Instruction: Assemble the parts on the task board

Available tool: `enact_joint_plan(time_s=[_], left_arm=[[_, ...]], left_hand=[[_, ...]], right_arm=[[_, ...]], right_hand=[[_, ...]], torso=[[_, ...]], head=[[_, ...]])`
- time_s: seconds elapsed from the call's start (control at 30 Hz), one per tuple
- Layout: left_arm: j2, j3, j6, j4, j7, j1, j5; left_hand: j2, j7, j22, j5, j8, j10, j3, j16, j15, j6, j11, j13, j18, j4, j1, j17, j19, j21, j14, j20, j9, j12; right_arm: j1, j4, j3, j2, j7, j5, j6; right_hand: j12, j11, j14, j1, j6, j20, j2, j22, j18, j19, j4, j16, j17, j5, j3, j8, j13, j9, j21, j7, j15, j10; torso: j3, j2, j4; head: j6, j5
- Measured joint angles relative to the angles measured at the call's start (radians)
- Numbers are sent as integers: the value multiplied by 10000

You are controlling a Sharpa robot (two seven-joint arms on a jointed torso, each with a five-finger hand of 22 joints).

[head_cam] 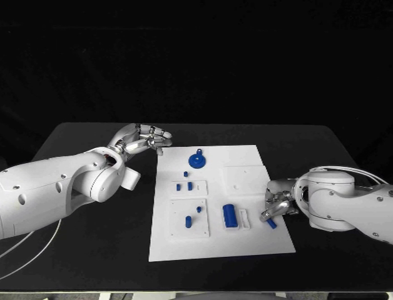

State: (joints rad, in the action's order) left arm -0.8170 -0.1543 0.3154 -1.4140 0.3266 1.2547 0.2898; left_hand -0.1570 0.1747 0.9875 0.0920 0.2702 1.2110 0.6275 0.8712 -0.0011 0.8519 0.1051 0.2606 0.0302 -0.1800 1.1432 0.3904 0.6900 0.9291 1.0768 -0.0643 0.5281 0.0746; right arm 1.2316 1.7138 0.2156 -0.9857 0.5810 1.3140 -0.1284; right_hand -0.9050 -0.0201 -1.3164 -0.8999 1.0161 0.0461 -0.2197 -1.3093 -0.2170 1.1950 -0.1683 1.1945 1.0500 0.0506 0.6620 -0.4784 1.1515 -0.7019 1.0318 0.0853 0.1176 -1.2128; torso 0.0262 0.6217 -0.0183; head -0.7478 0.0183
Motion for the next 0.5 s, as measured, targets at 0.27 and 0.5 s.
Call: enact_joint_plan(time_s=[0.27, 0.5], left_arm=[[3, 0, -2, -3, -10, 0, 0], [1, 0, -2, -7, -15, 0, 0]], left_hand=[[-11, 0, 6, 0, 0, 0, 0, 0, 0, 0, 0, 0, 0, 0, -12, 10, 0, 0, 0, 0, 1, -18], [-11, 0, 5, 0, 0, 0, 5, 0, 0, 0, -1, 0, 0, 5, -11, 10, 0, 0, 0, 0, 1, -18]], right_arm=[[-18, 7, 10, 3, -41, 8, 135], [-37, 32, 29, -40, -65, -51, 320]], right_hand=[[0, 41, 14, -333, 0, -36, 297, 0, 6, -35, -652, 0, -13, 2028, 588, 0, -6, -89, 0, 0, -19, 34], [0, 44, -14, -112, 36, -107, 519, 0, 8, 32, -751, 0, -13, 2283, 766, 0, -19, -168, 0, 37, -33, 30]], torso=[[-5, 1, 10], [-2, 3, 1]], head=[[8, 21], [22, 4]])
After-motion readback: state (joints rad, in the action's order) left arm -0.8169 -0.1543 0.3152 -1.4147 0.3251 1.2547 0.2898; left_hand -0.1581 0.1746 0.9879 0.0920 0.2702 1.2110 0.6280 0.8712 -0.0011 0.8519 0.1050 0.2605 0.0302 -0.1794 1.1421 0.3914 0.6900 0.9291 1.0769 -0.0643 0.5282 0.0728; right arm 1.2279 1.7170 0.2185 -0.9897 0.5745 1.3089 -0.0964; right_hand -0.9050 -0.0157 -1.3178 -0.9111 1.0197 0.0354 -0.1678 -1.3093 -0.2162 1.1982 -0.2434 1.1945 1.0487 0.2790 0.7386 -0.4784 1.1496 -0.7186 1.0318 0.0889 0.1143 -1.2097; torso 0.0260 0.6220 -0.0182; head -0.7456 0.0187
